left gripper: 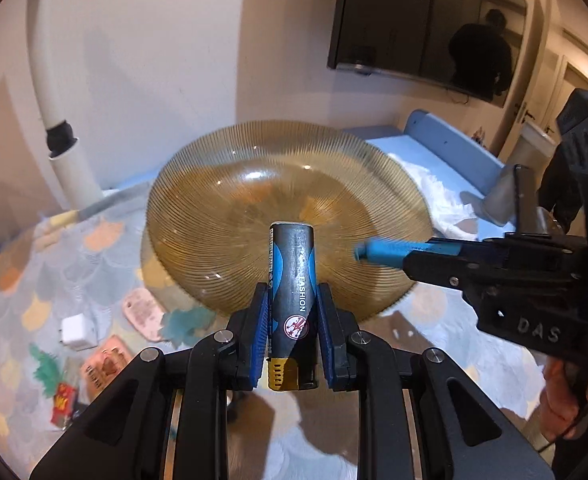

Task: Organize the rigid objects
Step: 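Carry both lighters over the amber bowl and open both tools, then grasp the clear cup with the left tool while the right tool grasps the tape case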

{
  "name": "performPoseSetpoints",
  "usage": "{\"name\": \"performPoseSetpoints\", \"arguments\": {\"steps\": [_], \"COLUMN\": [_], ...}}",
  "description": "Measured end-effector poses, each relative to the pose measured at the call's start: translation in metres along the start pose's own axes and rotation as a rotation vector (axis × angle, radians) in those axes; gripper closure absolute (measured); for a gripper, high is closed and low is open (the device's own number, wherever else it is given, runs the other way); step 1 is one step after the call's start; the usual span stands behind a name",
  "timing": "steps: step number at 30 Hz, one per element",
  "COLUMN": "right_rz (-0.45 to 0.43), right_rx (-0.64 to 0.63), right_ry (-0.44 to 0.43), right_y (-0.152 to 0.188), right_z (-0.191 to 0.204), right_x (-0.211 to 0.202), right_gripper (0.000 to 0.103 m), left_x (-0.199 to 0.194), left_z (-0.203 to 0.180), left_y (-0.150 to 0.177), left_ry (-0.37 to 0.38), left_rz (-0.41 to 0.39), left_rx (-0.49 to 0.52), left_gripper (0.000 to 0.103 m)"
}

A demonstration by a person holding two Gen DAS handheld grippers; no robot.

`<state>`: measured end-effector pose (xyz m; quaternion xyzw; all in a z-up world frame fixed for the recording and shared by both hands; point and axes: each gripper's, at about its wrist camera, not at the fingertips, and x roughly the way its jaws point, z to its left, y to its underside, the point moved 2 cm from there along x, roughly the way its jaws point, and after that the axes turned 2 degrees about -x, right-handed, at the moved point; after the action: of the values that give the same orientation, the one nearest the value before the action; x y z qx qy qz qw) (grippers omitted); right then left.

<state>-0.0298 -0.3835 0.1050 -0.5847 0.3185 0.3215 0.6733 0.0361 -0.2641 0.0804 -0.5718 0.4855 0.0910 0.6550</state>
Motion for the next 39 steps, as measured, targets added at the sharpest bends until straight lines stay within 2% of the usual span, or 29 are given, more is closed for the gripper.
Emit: {"name": "performPoseSetpoints", "arguments": {"steps": [1, 2, 4, 5, 6, 7, 8, 9, 13, 15, 18, 19, 20, 22, 27, 28, 29, 33, 39], "right_rz": [0.006, 0.008, -0.013, -0.036, -0.051, -0.075, -0.097, -0.123, -0.179, -0.201, -0.219, -0.226, -0.234, -0.249, -0.225, -0.216, -0.196, -0.165, -0.123], "right_rx": [-0.003, 0.001, 0.004, 0.002, 0.001, 0.002, 0.006, 0.010, -0.031, -0.090, -0.171, -0.188, -0.195, -0.217, -0.265, -0.275, -0.292, -0.299, -0.298], "right_ry": [0.008, 0.015, 0.026, 0.032, 0.036, 0.035, 0.023, -0.004, -0.124, -0.178, -0.235, -0.239, -0.219, -0.151, -0.055, -0.036, -0.012, -0.002, -0.015], "right_y": [-0.002, -0.003, -0.001, 0.003, 0.006, 0.012, 0.016, 0.021, 0.042, 0.054, 0.071, 0.077, 0.082, 0.092, 0.110, 0.111, 0.113, 0.114, 0.115], "right_z": [-0.001, -0.003, -0.007, -0.008, -0.009, -0.008, -0.007, -0.005, 0.031, 0.062, 0.107, 0.121, 0.132, 0.149, 0.170, 0.172, 0.174, 0.173, 0.174], "right_x": [0.002, 0.002, -0.006, -0.013, -0.017, -0.025, -0.029, -0.035, -0.047, -0.050, -0.045, -0.041, -0.037, -0.023, 0.016, 0.021, 0.027, 0.034, 0.041], "right_gripper": [0.079, 0.078, 0.077, 0.073, 0.067, 0.050, 0.037, 0.034, 0.034, 0.033, 0.014, 0.009, 0.008, 0.008, 0.008, 0.008, 0.008, 0.008, 0.008], "left_x": [0.006, 0.010, 0.010, 0.004, -0.005, -0.013, -0.025, -0.034, -0.093, -0.119, -0.159, -0.173, -0.183, -0.194, -0.155, -0.147, -0.140, -0.122, -0.113], "left_z": [-0.001, 0.000, 0.004, 0.007, 0.011, 0.016, 0.023, 0.029, 0.060, 0.075, 0.098, 0.107, 0.114, 0.130, 0.185, 0.191, 0.197, 0.211, 0.209], "left_y": [-0.002, -0.003, -0.004, -0.002, 0.001, 0.002, 0.006, 0.008, 0.035, 0.052, 0.078, 0.088, 0.097, 0.121, 0.174, 0.180, 0.185, 0.197, 0.197], "left_ry": [-0.005, -0.005, -0.009, 0.001, 0.011, 0.010, 0.002, -0.006, -0.051, -0.068, -0.121, -0.147, -0.171, -0.243, -0.397, -0.407, -0.405, -0.368, -0.368], "left_rz": [0.007, 0.009, 0.012, -0.002, -0.022, -0.035, -0.053, -0.070, -0.183, -0.209, -0.260, -0.283, -0.298, -0.309, -0.194, -0.179, -0.168, -0.173, -0.141], "left_rx": [-0.005, -0.014, -0.028, -0.035, -0.039, -0.044, -0.056, -0.068, -0.142, -0.183, -0.250, -0.270, -0.284, -0.304, -0.412, -0.422, -0.434, -0.481, -0.455], "left_gripper": [0.075, 0.061, 0.059, 0.058, 0.055, 0.052, 0.039, 0.029, 0.029, 0.029, 0.026, 0.024, 0.017, 0.016, 0.016, 0.016, 0.016, 0.016, 0.016]}}
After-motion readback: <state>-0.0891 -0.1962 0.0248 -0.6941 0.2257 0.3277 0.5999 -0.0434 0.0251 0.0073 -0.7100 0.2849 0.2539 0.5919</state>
